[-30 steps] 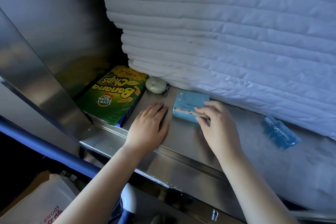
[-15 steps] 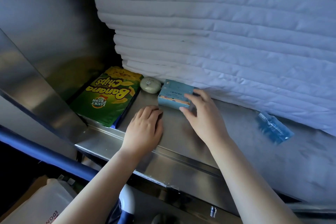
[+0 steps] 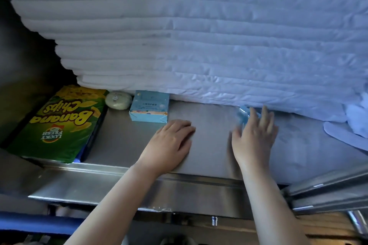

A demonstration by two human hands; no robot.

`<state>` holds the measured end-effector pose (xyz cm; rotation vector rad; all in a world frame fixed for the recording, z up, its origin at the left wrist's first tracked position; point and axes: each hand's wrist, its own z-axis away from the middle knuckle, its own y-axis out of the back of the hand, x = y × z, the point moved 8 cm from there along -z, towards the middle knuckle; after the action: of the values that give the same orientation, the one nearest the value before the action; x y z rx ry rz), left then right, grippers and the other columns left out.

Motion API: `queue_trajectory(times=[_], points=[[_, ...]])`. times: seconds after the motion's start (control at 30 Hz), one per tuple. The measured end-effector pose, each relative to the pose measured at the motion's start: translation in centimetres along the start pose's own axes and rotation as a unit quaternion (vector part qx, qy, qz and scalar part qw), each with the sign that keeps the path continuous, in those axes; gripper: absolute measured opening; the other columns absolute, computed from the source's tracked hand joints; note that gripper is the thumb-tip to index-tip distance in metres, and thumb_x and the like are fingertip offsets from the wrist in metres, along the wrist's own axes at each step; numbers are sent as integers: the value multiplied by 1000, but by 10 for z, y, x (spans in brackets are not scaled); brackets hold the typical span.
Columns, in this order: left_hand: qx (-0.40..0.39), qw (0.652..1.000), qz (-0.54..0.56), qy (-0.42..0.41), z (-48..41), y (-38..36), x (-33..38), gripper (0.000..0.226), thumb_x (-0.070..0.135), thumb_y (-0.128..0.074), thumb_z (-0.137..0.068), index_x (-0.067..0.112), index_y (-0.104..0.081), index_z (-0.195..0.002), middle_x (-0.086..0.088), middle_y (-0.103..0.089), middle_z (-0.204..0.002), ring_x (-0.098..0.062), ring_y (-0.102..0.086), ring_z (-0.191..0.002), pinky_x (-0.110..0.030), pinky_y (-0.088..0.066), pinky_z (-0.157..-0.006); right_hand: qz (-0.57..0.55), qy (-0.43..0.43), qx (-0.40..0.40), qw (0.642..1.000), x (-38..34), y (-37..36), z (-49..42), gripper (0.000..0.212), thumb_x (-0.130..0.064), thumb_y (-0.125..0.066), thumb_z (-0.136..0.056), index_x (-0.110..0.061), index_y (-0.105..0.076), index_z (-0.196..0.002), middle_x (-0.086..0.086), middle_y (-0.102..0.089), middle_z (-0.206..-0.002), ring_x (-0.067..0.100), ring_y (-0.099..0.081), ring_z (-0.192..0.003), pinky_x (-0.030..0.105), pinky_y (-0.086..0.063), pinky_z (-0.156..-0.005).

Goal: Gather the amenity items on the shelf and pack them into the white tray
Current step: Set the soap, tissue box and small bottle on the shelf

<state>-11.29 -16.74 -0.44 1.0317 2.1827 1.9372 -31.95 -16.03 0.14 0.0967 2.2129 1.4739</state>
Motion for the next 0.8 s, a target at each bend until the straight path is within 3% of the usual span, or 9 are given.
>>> queue_trajectory(times=[0.1,0.2,0.27,0.37,0.47,0.53,0.63,0.8], points=[[0,1000,4,-8,2,-1,-2,37,30,-51,-92,23,-56,-128,8,-49,-133,-10,-39,-125,-21,-25,-103,26,-27,-5,999,13,-1,-8,61,-19,-56,-89,-6,-31,-143,17,-28,-151,35,-22,-139,46,-15,-112],[-8,1000,23,-17,2,-1,-4,37,29,-53,-92,22,-56,-128,8,-48,-135,-9,-38,-127,-20,-24,-104,15,-36,20,999,17,5,-14,49,-17,-60,-87,-7,-45,-133,16,-51,-129,36,-42,-118,40,-30,-99],[-10,999,46,-24,2,0,-7,37,28,-53,-92,21,-56,-128,8,-48,-136,-10,-38,-128,-24,-28,-107,-13,-44,20,999,17,6,-14,39,-16,-59,-88,-9,-52,-125,14,-56,-118,33,-46,-111,39,-37,-87],[-3,997,75,-30,9,5,-15,34,26,-56,-91,20,-59,-125,9,-50,-134,-10,-41,-126,-27,-32,-105,-42,-10,11,999,6,4,-10,31,-16,-58,-88,-12,-57,-119,9,-58,-112,29,-49,-109,36,-40,-78],[14,995,94,-21,17,13,-26,32,23,-59,-90,19,-62,-121,9,-53,-131,-10,-45,-122,-23,-33,-103,-118,46,-15,992,-17,-2,-2,31,-13,-62,-86,-11,-60,-117,7,-57,-112,26,-50,-107,27,-36,-80],[25,992,124,0,20,17,-34,31,21,-60,-89,19,-63,-120,9,-56,-128,-8,-48,-119,-11,-28,-99,-195,74,-29,978,-34,-4,5,29,-13,-65,-85,-10,-62,-114,7,-57,-105,23,-52,-102,19,-33,-80],[29,988,149,22,20,19,-37,32,19,-60,-88,19,-62,-120,8,-58,-125,-8,-49,-116,1,-22,-92,-276,107,-60,953,-60,-9,10,20,-14,-67,-84,-11,-66,-104,6,-60,-92,21,-53,-93,21,-36,-76],[43,992,114,24,20,18,-32,32,17,-61,-88,17,-63,-119,3,-59,-124,-15,-50,-115,-9,-26,-91,-424,53,-183,886,-77,-35,15,27,-25,-62,-90,-20,-60,-117,-5,-67,-108,7,-64,-95,24,-48,-83]])
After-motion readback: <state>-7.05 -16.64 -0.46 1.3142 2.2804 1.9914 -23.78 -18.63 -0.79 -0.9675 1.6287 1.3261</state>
